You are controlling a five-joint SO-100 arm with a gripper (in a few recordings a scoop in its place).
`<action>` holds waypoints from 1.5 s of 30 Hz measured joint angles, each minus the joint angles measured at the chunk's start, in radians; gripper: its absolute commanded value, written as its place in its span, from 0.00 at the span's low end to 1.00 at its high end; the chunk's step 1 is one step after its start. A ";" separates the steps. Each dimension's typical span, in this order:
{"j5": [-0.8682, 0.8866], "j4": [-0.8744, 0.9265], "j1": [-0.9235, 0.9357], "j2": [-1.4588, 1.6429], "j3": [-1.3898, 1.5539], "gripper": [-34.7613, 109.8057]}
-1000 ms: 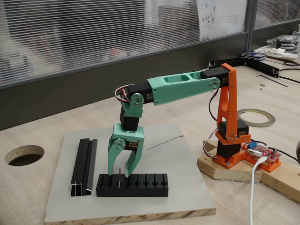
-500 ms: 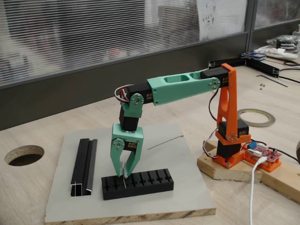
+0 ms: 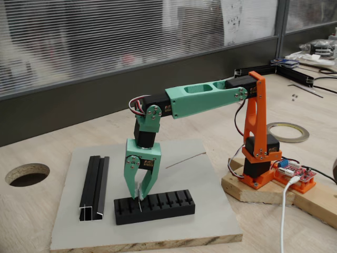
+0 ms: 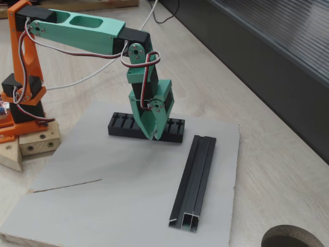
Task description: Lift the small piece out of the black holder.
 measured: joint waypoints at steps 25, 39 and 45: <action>-0.006 0.006 0.147 0.353 0.000 0.31; -0.006 0.006 0.232 0.607 0.000 0.31; -0.006 0.006 0.232 0.707 0.000 0.31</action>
